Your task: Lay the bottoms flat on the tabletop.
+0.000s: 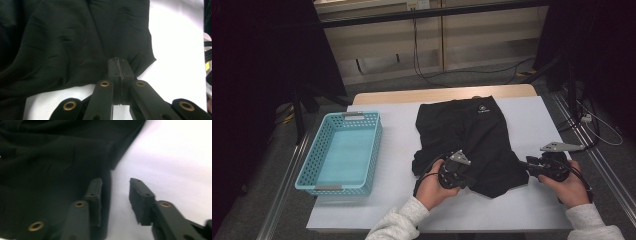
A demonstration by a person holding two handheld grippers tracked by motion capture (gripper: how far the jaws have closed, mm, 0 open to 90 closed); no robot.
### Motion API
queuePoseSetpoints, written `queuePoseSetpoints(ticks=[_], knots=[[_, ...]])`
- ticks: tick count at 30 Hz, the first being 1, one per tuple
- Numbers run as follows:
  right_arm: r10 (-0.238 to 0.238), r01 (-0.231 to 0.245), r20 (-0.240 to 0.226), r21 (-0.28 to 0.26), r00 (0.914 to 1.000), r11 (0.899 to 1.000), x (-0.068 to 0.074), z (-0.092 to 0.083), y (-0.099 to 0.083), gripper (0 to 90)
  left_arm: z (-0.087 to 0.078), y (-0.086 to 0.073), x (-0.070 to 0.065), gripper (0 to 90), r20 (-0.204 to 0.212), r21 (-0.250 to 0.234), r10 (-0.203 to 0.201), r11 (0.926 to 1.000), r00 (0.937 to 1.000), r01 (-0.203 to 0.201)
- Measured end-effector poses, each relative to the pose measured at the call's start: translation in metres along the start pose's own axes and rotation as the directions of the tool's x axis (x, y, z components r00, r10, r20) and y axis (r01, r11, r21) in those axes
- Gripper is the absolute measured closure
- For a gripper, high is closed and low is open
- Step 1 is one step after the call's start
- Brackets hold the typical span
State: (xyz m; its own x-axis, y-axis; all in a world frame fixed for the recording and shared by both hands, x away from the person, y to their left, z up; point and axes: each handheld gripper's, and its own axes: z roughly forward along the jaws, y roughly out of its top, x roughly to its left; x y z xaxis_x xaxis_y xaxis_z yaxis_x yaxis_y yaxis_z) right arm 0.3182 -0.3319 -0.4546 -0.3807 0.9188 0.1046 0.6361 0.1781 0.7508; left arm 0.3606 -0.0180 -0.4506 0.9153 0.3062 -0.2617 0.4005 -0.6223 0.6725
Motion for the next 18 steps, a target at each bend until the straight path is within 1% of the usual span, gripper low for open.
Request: queuePoseSetpoints(ticks=[1, 2, 3, 4, 5, 6, 7, 8, 9, 10, 11, 13, 14, 15, 16, 17, 18], knots=[[-0.003, 0.003, -0.009, 0.011, 1.0, 1.0, 0.001, 0.002, 0.0, 66.2, -0.001, 0.0, 0.0, 90.0, -0.003, 0.005, -0.002, 1.0, 1.0, 0.002], [-0.012, 0.012, -0.02, 0.02, 0.9997, 1.0, 0.002, 0.005, -0.001, 67.7, -0.001, 0.0, 0.0, 90.0, 0.002, -0.001, -0.005, 1.0, 1.0, 0.005], [-0.025, 0.026, -0.039, 0.034, 0.9989, 0.999, 0.004, 0.008, 0.0, 76.6, -0.002, 0.0, 0.0, 90.0, -0.016, 0.007, -0.003, 1.0, 0.9999, 0.003], [-0.03, 0.032, -0.045, 0.042, 0.9985, 0.999, 0.005, 0.009, 0.001, 81.2, -0.002, 0.0, 0.0, 90.0, -0.003, 0.004, 0.0, 1.0, 1.0, 0.0], [-0.031, 0.033, -0.055, 0.047, 0.998, 0.998, 0.006, 0.01, 0.003, 86.4, -0.002, 0.0, 0.0, 90.0, 0.001, 0.001, 0.005, 1.0, 1.0, -0.005], [-0.036, 0.04, -0.073, 0.057, 0.9967, 0.998, 0.006, 0.012, 0.005, 89.7, -0.002, 0.0, 0.0, 90.0, 0.001, 0.005, 0.007, 1.0, 1.0, -0.007], [-0.04, 0.044, -0.067, 0.066, 0.997, 0.997, 0.007, 0.014, 0.007, 90.0, -0.002, 0.0, 0.0, 90.0, -0.002, 0.007, 0.0, 1.0, 1.0, 0.0], [-0.044, 0.047, -0.06, 0.061, 0.9972, 0.997, 0.007, 0.015, 0.01, 90.0, -0.002, -0.001, 0.0, 90.0, -0.006, 0.005, 0.004, 1.0, 1.0, -0.004], [-0.032, 0.035, -0.062, 0.046, 0.9975, 0.998, 0.007, 0.014, 0.014, 90.0, -0.003, -0.001, 0.0, 90.0, -0.011, 0.005, -0.001, 1.0, 0.9999, 0.001], [-0.027, 0.027, -0.048, 0.015, 0.9985, 1.0, 0.007, 0.012, 0.018, 90.0, -0.004, -0.001, 0.001, 90.0, -0.007, 0.0, 0.0, 1.0, 1.0, 0.0], [-0.014, 0.014, -0.037, -0.016, 0.9992, 1.0, 0.007, 0.011, 0.024, 90.0, -0.004, -0.001, 0.002, 90.0, -0.012, -0.001, 0.0, 1.0, 0.9999, 0.0], [-0.012, 0.011, -0.021, -0.06, 0.9997, 0.998, 0.008, 0.012, 0.029, 90.0, -0.004, -0.002, 0.004, 90.0, -0.014, -0.004, -0.008, 1.0, 0.9999, 0.008], [-0.018, 0.017, -0.023, -0.052, 0.9996, 0.998, 0.01, 0.016, 0.031, 90.0, -0.004, -0.002, 0.004, 90.0, -0.016, -0.005, -0.008, 1.0, 0.9998, 0.008], [-0.039, 0.038, -0.021, -0.029, 0.999, 0.999, 0.013, 0.021, 0.032, 89.8, -0.003, -0.003, 0.004, 90.0, -0.012, -0.004, -0.008, 1.0, 0.9999, 0.008], [-0.049, 0.048, -0.021, -0.017, 0.9986, 0.999, 0.015, 0.024, 0.031, 86.2, -0.003, -0.003, 0.003, 90.0, -0.013, 0.005, -0.004, 1.0, 0.9999, 0.004], [-0.047, 0.047, -0.01, 0.006, 0.9989, 0.999, 0.017, 0.028, 0.029, 81.0, -0.003, -0.003, 0.002, 90.0, -0.01, 0.011, -0.003, 0.9999, 0.9999, 0.003], [-0.059, 0.058, 0.012, 0.021, 0.9982, 0.998, 0.018, 0.03, 0.027, 77.0, -0.003, -0.002, 0.002, 90.0, -0.01, 0.01, 0.002, 0.9999, 0.9999, -0.002]])
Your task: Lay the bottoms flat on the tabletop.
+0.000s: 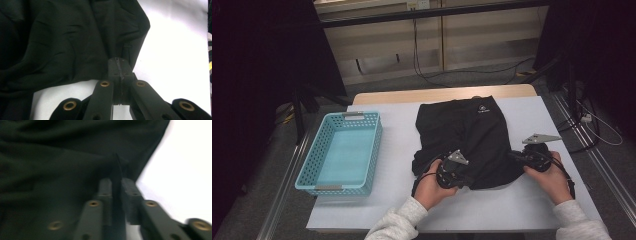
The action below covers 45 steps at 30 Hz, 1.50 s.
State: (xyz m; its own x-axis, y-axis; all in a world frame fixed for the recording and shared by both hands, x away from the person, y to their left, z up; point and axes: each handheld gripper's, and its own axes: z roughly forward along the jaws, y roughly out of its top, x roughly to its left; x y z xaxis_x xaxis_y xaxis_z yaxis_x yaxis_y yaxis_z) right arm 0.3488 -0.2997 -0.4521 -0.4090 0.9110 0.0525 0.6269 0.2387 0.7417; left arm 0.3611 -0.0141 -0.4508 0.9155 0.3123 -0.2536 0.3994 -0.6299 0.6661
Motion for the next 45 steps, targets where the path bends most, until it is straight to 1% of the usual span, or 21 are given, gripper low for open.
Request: queuePoseSetpoints(ticks=[1, 4, 5, 8, 10, 11, 12, 13, 15, 16, 17, 19, 25, 29, 32, 35, 37, 38, 42, 44, 45], knots=[[0.001, -0.001, 0.011, 0.009, 0.9999, 1.0, 0.0, 0.001, -0.001, 68.7, 0.0, 0.0, -0.001, 90.0, 0.001, -0.01, 0.0, 1.0, 1.0, 0.0], [0.016, -0.015, 0.037, -0.017, 0.9992, 1.0, -0.003, -0.006, -0.002, 63.8, -0.001, 0.0, 0.0, 90.0, -0.003, -0.004, 0.006, 1.0, 1.0, -0.006], [0.039, -0.038, 0.034, -0.033, 0.9986, 0.999, -0.006, -0.012, -0.002, 62.1, -0.001, 0.0, 0.0, 90.0, 0.0, -0.004, 0.003, 1.0, 1.0, -0.003], [0.043, -0.042, 0.03, -0.023, 0.9986, 0.999, -0.012, -0.022, -0.01, 64.8, 0.0, 0.0, -0.002, 90.0, 0.004, -0.005, 0.018, 0.9998, 0.9998, -0.018], [0.04, -0.041, 0.028, 0.011, 0.9988, 0.999, -0.015, -0.021, -0.017, 65.9, 0.002, 0.001, -0.004, 90.0, -0.003, -0.007, 0.022, 0.9997, 0.9998, -0.022], [0.036, -0.037, 0.028, 0.037, 0.999, 0.999, -0.015, -0.019, -0.021, 65.3, 0.003, 0.002, -0.004, 90.0, 0.013, -0.01, 0.024, 0.9997, 0.9996, -0.024], [0.035, -0.036, 0.024, 0.047, 0.9991, 0.998, -0.015, -0.018, -0.023, 63.8, 0.003, 0.003, -0.005, 90.0, -0.003, 0.0, 0.031, 0.9995, 0.9995, -0.031], [0.034, -0.035, 0.016, 0.033, 0.9993, 0.999, -0.015, -0.017, -0.025, 63.9, 0.003, 0.003, -0.005, 90.0, 0.015, -0.01, 0.033, 0.9994, 0.9993, -0.033], [0.028, -0.028, 0.004, 0.041, 0.9996, 0.999, -0.012, -0.018, -0.025, 70.3, 0.003, 0.004, -0.006, 90.0, 0.017, -0.016, 0.038, 0.9992, 0.9991, -0.038], [0.016, -0.016, -0.003, 0.04, 0.9999, 0.999, -0.01, -0.018, -0.026, 74.7, 0.003, 0.004, -0.007, 90.0, 0.001, -0.01, 0.041, 0.9991, 0.9992, -0.041], [0.007, -0.007, -0.011, 0.04, 0.9999, 0.999, -0.008, -0.019, -0.026, 82.2, 0.003, 0.004, -0.006, 90.0, 0.021, -0.02, 0.04, 0.999, 0.999, -0.04], [0.006, -0.003, -0.054, 0.056, 0.9985, 0.998, -0.003, -0.021, -0.027, 89.5, 0.004, 0.005, -0.006, 90.0, 0.02, -0.013, 0.049, 0.9988, 0.9986, -0.048], [0.013, -0.009, -0.034, 0.091, 0.9993, 0.996, -0.001, -0.041, -0.036, 90.0, 0.002, 0.006, -0.009, 90.0, 0.037, -0.015, 0.061, 0.9981, 0.9975, -0.06], [0.066, -0.061, -0.044, 0.099, 0.9968, 0.993, -0.004, -0.064, -0.05, 90.0, 0.003, 0.007, -0.013, 90.0, 0.049, -0.003, 0.08, 0.9968, 0.9956, -0.08], [0.114, -0.107, -0.058, 0.109, 0.9918, 0.988, -0.009, -0.077, -0.063, 90.0, 0.006, 0.007, -0.016, 90.0, 0.072, 0.0, 0.076, 0.9971, 0.9945, -0.076], [0.129, -0.116, -0.081, 0.148, 0.9884, 0.982, -0.007, -0.082, -0.071, 90.0, 0.007, 0.007, -0.019, 90.0, 0.078, 0.01, 0.093, 0.9955, 0.9926, -0.094], [0.119, -0.106, -0.088, 0.14, 0.989, 0.985, -0.006, -0.084, -0.071, 86.1, 0.006, 0.007, -0.019, 90.0, 0.076, 0.009, 0.087, 0.996, 0.9933, -0.088], [0.105, -0.095, -0.074, 0.127, 0.9917, 0.987, -0.005, -0.084, -0.07, 77.8, 0.006, 0.007, -0.019, 90.0, 0.079, 0.008, 0.086, 0.9962, 0.9932, -0.087], [0.085, -0.084, -0.028, 0.062, 0.996, 0.995, -0.008, -0.076, -0.061, 62.3, 0.006, 0.005, -0.017, 90.0, 0.072, 0.023, 0.077, 0.9966, 0.9944, -0.078], [0.083, -0.081, -0.024, 0.053, 0.9963, 0.995, -0.011, -0.068, -0.055, 62.9, 0.007, 0.003, -0.017, 90.0, 0.089, 0.015, 0.068, 0.9975, 0.9937, -0.07], [0.092, -0.091, -0.021, 0.04, 0.9955, 0.995, -0.012, -0.063, -0.051, 62.3, 0.006, 0.003, -0.019, 90.0, 0.067, 0.032, 0.076, 0.9964, 0.9948, -0.078]])
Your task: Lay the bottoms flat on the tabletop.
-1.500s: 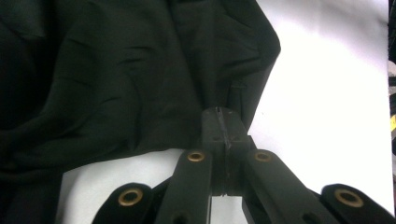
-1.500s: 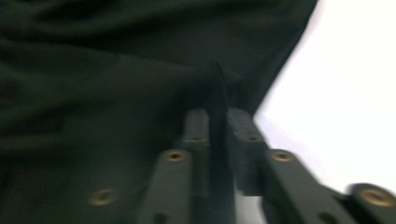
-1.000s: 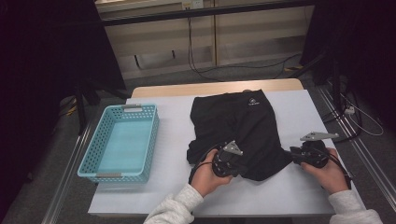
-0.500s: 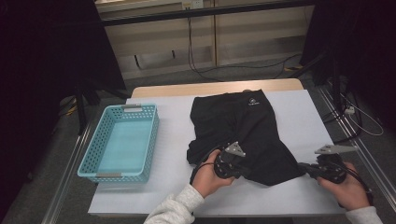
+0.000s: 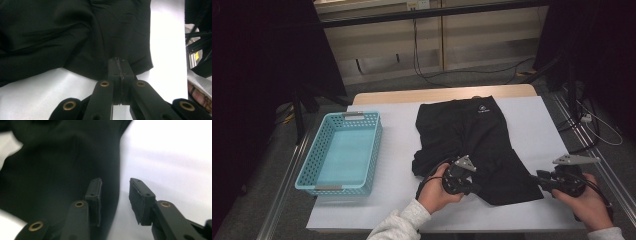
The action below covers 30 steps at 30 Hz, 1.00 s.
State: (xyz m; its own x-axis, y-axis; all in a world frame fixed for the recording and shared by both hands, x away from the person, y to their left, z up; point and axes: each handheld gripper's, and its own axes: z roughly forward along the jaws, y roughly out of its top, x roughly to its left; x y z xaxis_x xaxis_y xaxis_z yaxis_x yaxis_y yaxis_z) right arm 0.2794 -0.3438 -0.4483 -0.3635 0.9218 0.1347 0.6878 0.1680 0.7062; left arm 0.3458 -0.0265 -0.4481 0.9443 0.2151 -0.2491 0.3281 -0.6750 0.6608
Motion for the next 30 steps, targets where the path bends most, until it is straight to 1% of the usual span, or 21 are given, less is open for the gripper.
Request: queuePoseSetpoints(ticks=[3, 4, 6, 7, 8, 9, 11, 14, 16, 17, 18, 20, 21, 22, 23, 24, 25, 26, 28, 29, 30], knots=[[0.001, 0.0, 0.02, -0.007, 0.9998, 1.0, -0.001, 0.014, 0.01, 62.5, 0.0, -0.001, -0.002, 90.0, 0.008, -0.001, -0.002, 1.0, 1.0, 0.002], [0.001, -0.001, 0.017, -0.002, 0.9999, 1.0, -0.001, 0.018, 0.012, 63.9, 0.001, -0.002, -0.002, 90.0, 0.014, 0.001, -0.001, 1.0, 0.9999, 0.001], [0.009, -0.009, 0.008, 0.009, 0.9999, 1.0, -0.001, 0.026, 0.014, 64.5, 0.0, -0.003, -0.001, 89.6, 0.005, -0.009, 0.001, 1.0, 1.0, -0.001], [0.002, -0.002, 0.01, 0.005, 0.9999, 1.0, -0.001, 0.028, 0.014, 67.8, -0.002, -0.002, 0.0, 85.0, -0.011, -0.03, -0.004, 0.9995, 0.9999, 0.004], [-0.004, 0.003, 0.017, 0.01, 0.9998, 1.0, -0.001, 0.029, 0.015, 70.7, -0.003, -0.002, 0.001, 74.9, -0.019, -0.06, -0.017, 0.998, 0.9997, 0.016], [-0.005, 0.005, 0.018, 0.014, 0.9998, 1.0, -0.001, 0.028, 0.016, 75.0, -0.006, -0.002, 0.003, 70.8, -0.031, -0.091, -0.02, 0.9957, 0.9993, 0.017], [-0.013, 0.013, -0.003, 0.01, 0.9999, 1.0, -0.001, 0.029, 0.014, 78.9, -0.011, 0.0, 0.007, 63.6, -0.078, -0.122, -0.007, 0.9925, 0.9969, -0.003], [-0.014, 0.015, -0.017, 0.014, 0.9998, 1.0, -0.002, 0.028, 0.014, 86.4, -0.01, -0.001, 0.014, 58.7, -0.111, -0.151, -0.027, 0.9884, 0.9934, 0.01], [-0.006, 0.006, -0.031, 0.016, 0.9995, 1.0, -0.002, 0.028, 0.013, 89.1, -0.006, -0.002, 0.018, 55.5, -0.158, -0.146, -0.01, 0.9892, 0.9874, -0.014], [-0.007, 0.008, -0.035, 0.017, 0.9994, 1.0, -0.002, 0.028, 0.013, 89.6, -0.004, -0.002, 0.02, 52.8, -0.171, -0.156, -0.016, 0.9877, 0.9852, -0.012], [-0.006, 0.007, -0.036, 0.02, 0.9993, 1.0, -0.001, 0.027, 0.013, 89.8, -0.003, -0.002, 0.022, 52.8, -0.185, -0.16, -0.018, 0.9871, 0.9826, -0.011], [-0.002, 0.003, -0.04, 0.021, 0.9992, 1.0, -0.001, 0.026, 0.012, 89.9, 0.0, -0.003, 0.026, 53.8, -0.226, -0.152, -0.018, 0.9883, 0.9739, -0.017], [-0.003, 0.004, -0.046, 0.023, 0.9989, 1.0, -0.001, 0.025, 0.011, 89.9, 0.002, -0.004, 0.028, 54.7, -0.231, -0.142, -0.02, 0.9897, 0.9727, -0.014], [0.001, 0.0, -0.049, 0.026, 0.9988, 1.0, 0.0, 0.024, 0.01, 89.9, 0.005, -0.005, 0.029, 55.4, -0.227, -0.121, -0.015, 0.9926, 0.9739, -0.013], [0.0, 0.001, -0.051, 0.025, 0.9987, 1.0, 0.0, 0.023, 0.01, 89.9, 0.006, -0.006, 0.029, 58.1, -0.228, -0.129, -0.008, 0.9914, 0.9736, -0.022], [0.002, 0.0, -0.051, 0.028, 0.9987, 1.0, 0.0, 0.022, 0.008, 90.0, 0.006, -0.005, 0.029, 61.6, -0.222, -0.119, -0.011, 0.9928, 0.975, -0.016], [0.005, -0.003, -0.054, 0.027, 0.9985, 1.0, 0.0, 0.021, 0.007, 90.0, 0.006, -0.004, 0.028, 65.9, -0.206, -0.118, -0.02, 0.993, 0.9784, -0.005], [0.008, -0.006, -0.054, 0.029, 0.9985, 1.0, -0.001, 0.019, 0.006, 90.0, 0.005, -0.003, 0.028, 73.4, -0.198, -0.105, -0.026, 0.9945, 0.9799, 0.005], [0.009, -0.007, -0.062, 0.032, 0.9981, 0.999, -0.001, 0.016, 0.004, 90.0, 0.006, -0.003, 0.028, 81.3, -0.179, -0.103, -0.02, 0.9947, 0.9837, 0.002], [0.018, -0.016, -0.062, 0.032, 0.9979, 0.999, -0.001, 0.015, 0.002, 90.0, 0.007, -0.003, 0.027, 85.0, -0.169, -0.108, -0.028, 0.9941, 0.9852, 0.01], [0.018, -0.015, -0.061, 0.034, 0.998, 0.999, -0.001, 0.013, 0.001, 90.0, 0.007, -0.002, 0.025, 87.5, -0.193, -0.091, -0.027, 0.9958, 0.9808, 0.009]])
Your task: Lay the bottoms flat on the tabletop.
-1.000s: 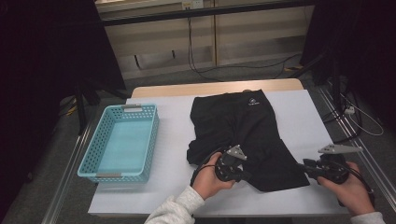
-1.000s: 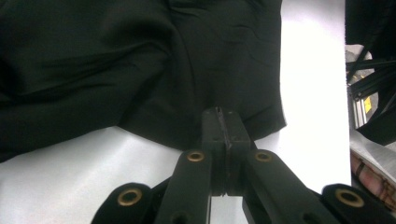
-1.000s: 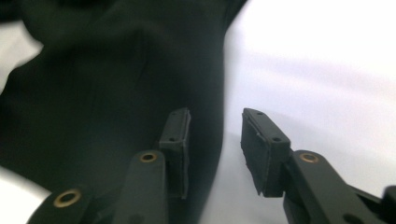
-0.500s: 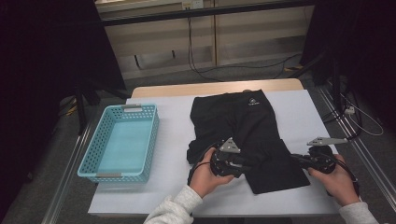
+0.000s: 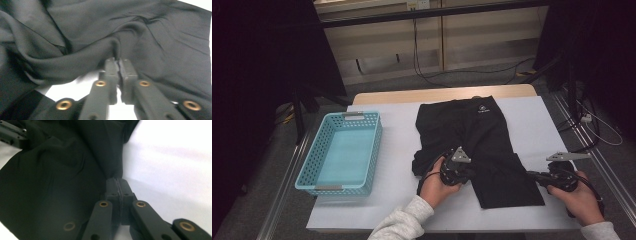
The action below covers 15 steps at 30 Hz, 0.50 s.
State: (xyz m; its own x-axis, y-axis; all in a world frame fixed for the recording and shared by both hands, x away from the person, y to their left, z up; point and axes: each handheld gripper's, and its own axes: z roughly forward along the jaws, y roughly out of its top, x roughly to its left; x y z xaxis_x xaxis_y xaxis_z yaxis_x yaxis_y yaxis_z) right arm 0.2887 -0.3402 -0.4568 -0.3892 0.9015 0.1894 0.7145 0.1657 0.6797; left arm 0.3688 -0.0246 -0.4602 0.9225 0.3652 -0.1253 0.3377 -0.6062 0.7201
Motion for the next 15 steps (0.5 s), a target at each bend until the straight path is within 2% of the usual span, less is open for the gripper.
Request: queuePoseSetpoints(ticks=[1, 3, 6, 7, 11, 12, 14, 15], knots=[[0.004, -0.004, -0.006, 0.003, 1.0, 1.0, 0.0, -0.002, -0.002, 90.0, 0.001, 0.0, 0.0, 88.1, 0.018, -0.007, -0.003, 1.0, 0.9998, 0.003], [0.009, -0.009, -0.006, 0.007, 0.9999, 1.0, 0.001, -0.005, -0.004, 90.0, -0.001, 0.001, 0.0, 89.4, 0.025, 0.008, -0.013, 0.9999, 0.9996, 0.013], [0.01, -0.01, -0.01, 0.01, 0.9999, 1.0, 0.001, -0.01, -0.009, 90.0, -0.004, 0.0, 0.0, 89.6, 0.062, 0.016, -0.052, 0.9986, 0.9968, 0.051], [0.015, -0.015, -0.01, 0.014, 0.9998, 1.0, 0.001, -0.012, -0.01, 90.0, -0.005, 0.0, -0.001, 89.7, 0.076, 0.033, -0.048, 0.9984, 0.996, 0.046], [0.022, -0.021, -0.012, 0.028, 0.9997, 0.999, 0.001, -0.018, -0.014, 90.0, -0.006, 0.0, -0.007, 89.6, 0.11, 0.041, -0.049, 0.9982, 0.9927, 0.045], [0.019, -0.019, -0.007, 0.035, 0.9998, 0.999, 0.002, -0.02, -0.014, 89.8, -0.005, 0.0, -0.008, 89.6, 0.109, 0.048, -0.037, 0.9983, 0.9933, 0.032], [-0.009, 0.009, -0.007, 0.043, 0.9999, 0.999, 0.003, -0.021, -0.014, 86.2, -0.005, -0.001, -0.009, 89.5, 0.114, 0.051, -0.038, 0.9982, 0.9928, 0.032], [-0.016, 0.017, -0.008, 0.04, 0.9998, 0.999, 0.003, -0.021, -0.013, 79.3, -0.005, -0.001, -0.009, 89.3, 0.118, 0.047, -0.045, 0.9981, 0.9919, 0.04]])
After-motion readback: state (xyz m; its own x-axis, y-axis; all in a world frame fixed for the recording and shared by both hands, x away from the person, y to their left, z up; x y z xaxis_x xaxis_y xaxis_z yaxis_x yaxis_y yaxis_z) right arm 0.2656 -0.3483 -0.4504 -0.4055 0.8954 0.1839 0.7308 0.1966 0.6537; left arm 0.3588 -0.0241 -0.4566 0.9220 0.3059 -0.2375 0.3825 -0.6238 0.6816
